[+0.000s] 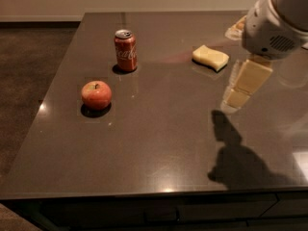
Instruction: Pick apple
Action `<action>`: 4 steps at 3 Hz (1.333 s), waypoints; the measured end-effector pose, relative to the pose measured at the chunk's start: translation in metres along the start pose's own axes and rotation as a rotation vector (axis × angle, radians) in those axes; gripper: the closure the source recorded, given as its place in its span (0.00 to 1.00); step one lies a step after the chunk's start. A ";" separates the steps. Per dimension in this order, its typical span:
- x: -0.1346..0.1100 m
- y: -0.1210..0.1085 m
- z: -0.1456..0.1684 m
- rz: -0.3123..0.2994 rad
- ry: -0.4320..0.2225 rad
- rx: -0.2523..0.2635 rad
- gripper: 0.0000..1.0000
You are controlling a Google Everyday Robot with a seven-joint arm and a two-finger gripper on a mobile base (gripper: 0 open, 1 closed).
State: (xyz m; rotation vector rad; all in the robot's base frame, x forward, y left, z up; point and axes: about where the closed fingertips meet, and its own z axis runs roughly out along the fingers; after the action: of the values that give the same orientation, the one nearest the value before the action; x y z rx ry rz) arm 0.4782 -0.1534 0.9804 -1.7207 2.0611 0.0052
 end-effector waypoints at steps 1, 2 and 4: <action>-0.042 -0.008 0.028 -0.027 -0.067 -0.003 0.00; -0.082 -0.011 0.063 -0.028 -0.127 -0.026 0.00; -0.151 0.000 0.125 -0.019 -0.217 -0.098 0.00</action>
Offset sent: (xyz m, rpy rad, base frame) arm 0.0651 0.1451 -0.0509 0.1855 0.0068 0.0931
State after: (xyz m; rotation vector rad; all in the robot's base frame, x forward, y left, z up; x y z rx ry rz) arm 0.5382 0.0225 0.9198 -1.7148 1.9134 0.2789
